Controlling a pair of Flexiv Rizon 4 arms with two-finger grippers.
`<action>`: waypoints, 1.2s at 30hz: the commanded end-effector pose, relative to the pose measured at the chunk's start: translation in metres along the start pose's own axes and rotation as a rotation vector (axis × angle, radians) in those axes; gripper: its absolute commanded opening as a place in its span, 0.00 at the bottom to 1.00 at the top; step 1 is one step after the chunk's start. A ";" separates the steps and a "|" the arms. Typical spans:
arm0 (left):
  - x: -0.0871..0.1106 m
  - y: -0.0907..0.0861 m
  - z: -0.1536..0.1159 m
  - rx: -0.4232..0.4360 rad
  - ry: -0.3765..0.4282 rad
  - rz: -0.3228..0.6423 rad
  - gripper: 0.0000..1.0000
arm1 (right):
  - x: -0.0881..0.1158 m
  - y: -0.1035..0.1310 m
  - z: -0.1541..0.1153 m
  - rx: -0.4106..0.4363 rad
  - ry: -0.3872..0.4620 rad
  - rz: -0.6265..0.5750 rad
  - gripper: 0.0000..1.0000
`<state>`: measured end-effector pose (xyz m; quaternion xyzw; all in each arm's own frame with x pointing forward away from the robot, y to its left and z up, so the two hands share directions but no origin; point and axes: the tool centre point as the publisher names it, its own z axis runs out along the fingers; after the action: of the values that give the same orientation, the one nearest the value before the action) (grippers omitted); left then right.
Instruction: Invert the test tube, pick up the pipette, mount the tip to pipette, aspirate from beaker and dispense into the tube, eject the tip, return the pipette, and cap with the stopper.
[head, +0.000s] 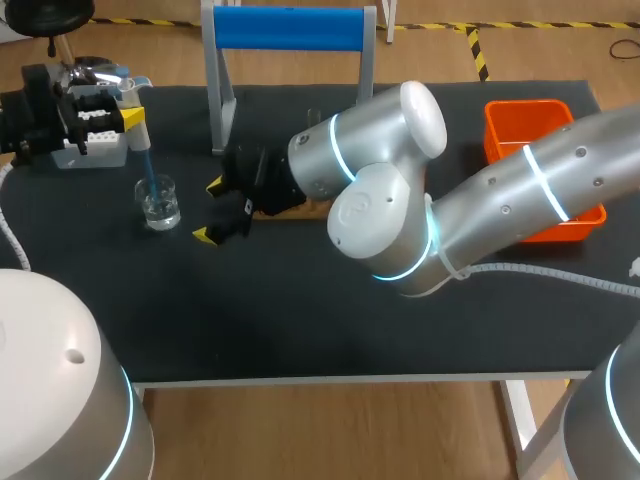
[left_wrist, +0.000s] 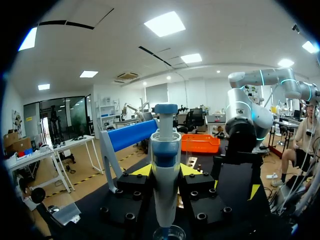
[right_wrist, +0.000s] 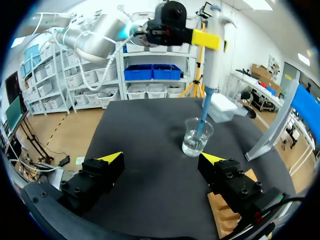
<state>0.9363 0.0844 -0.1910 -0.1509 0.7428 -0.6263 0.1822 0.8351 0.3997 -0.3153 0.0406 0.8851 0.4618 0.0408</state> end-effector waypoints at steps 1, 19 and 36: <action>0.001 0.000 0.001 0.002 -0.003 0.001 0.00 | -0.003 0.020 -0.045 0.018 0.051 -0.032 1.00; 0.001 0.000 0.001 0.002 -0.003 0.001 0.00 | -0.031 0.100 -0.120 -0.036 0.109 -0.167 1.00; 0.001 0.000 0.001 0.002 -0.003 0.001 0.00 | -0.076 0.155 -0.108 -0.071 0.129 -0.186 1.00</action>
<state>0.9363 0.0844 -0.1910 -0.1510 0.7428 -0.6264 0.1822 0.8945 0.3781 -0.1273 -0.0593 0.8582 0.5072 0.0527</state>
